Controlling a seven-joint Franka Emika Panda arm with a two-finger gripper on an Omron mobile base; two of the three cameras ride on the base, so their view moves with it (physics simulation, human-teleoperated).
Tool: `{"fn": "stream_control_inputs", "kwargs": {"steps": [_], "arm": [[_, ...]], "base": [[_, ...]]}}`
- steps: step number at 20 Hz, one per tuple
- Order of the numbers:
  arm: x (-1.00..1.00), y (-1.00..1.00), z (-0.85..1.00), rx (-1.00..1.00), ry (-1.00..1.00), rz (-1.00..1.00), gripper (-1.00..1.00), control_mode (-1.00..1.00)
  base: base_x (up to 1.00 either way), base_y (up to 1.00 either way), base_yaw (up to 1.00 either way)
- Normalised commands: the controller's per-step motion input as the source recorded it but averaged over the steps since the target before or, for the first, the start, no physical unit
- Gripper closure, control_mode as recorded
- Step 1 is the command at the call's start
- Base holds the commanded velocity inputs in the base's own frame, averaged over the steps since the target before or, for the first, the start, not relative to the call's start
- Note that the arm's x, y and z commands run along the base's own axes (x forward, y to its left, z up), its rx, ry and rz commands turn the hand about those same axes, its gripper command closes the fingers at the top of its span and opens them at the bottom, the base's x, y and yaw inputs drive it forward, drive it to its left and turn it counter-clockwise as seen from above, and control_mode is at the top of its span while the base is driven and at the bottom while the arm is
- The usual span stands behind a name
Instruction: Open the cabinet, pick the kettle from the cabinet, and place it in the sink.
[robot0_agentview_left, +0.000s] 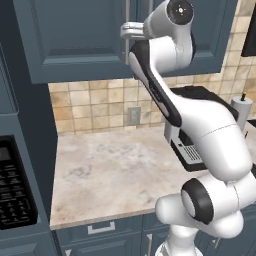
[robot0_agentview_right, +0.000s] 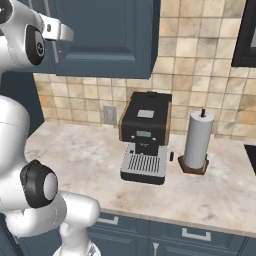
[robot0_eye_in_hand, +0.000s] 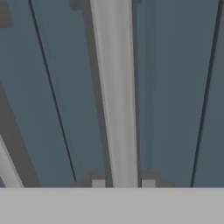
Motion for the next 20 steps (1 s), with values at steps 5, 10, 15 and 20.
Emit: {"fn": "stream_control_inputs", "kwargs": {"steps": [5, 10, 15, 20], "arm": [[-0.33, 0.13, 0.0, 0.03, 0.0, 0.01, 1.0, -1.0], [-0.44, 0.05, 0.0, 0.06, 0.0, 0.07, 1.0, -1.0], [-0.5, 0.0, 0.0, 0.05, -0.01, 0.11, 1.0, -1.0], [-0.52, 0.0, 0.0, 0.03, -0.02, 0.14, 1.0, -1.0]], "base": [[0.0, 0.0, 0.0], [0.0, 0.0, 0.0], [0.0, 0.0, 0.0], [0.0, 0.0, 0.0]]}}
